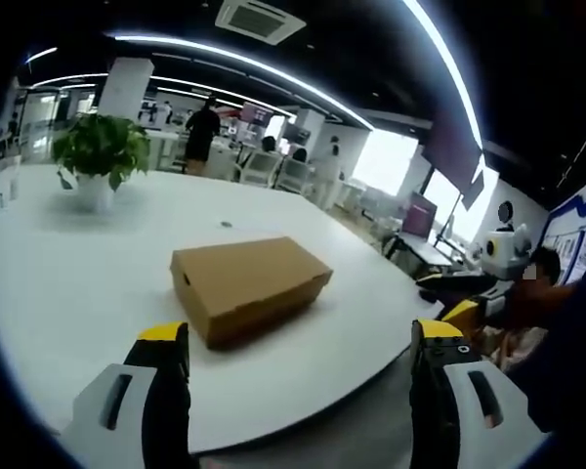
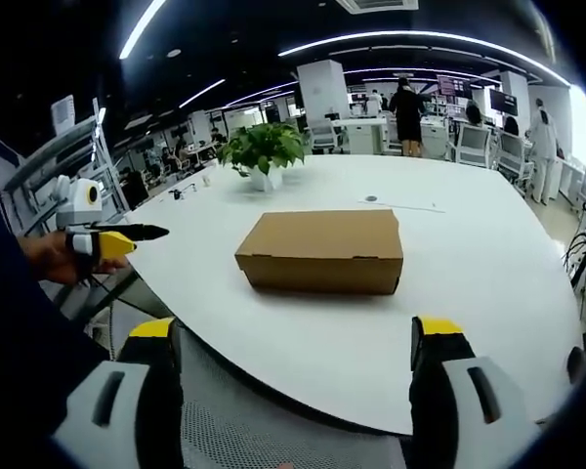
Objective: Operate the shoe box by opening the lid, removing the specified soft item, and placing it in the target area until the item is outside and the box remains undamaged.
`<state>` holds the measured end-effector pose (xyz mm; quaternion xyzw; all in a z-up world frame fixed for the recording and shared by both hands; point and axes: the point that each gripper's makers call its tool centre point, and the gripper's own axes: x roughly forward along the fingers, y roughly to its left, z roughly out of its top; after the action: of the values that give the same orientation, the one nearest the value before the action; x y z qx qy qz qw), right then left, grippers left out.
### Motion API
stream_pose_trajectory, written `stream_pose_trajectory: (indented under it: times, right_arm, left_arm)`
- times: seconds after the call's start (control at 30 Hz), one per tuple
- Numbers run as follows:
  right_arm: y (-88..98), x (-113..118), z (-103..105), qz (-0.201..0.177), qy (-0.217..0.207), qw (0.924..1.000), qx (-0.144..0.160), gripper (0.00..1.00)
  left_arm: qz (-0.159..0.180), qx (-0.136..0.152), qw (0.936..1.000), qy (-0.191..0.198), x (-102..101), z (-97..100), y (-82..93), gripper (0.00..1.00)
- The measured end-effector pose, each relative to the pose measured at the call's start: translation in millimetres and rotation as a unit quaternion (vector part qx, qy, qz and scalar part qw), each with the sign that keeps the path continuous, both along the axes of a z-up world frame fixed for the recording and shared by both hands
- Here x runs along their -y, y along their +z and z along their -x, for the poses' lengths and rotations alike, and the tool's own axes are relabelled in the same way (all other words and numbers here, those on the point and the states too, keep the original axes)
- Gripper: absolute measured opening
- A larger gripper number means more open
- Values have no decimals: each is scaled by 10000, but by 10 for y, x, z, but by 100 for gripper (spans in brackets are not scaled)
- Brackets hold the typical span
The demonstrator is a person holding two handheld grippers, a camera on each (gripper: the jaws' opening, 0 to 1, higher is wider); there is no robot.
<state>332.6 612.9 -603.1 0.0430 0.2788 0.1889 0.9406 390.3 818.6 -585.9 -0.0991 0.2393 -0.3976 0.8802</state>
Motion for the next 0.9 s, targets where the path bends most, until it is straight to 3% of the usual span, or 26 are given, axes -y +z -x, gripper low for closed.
stream_pose_trajectory:
  times: [0.4, 0.7, 0.9]
  right_arm:
    - [171, 270, -555, 189, -48, 9995, 233, 92]
    - [132, 377, -984, 351, 31, 9991, 232, 92]
    - [57, 424, -1328, 393, 87, 9990, 206, 92]
  left_arm:
    - [-166, 212, 9996, 81, -60, -448, 90, 96]
    - [-320, 332, 9989, 121, -35, -850, 74, 96]
    - [-426, 284, 9986, 165, 6, -1099, -28, 96]
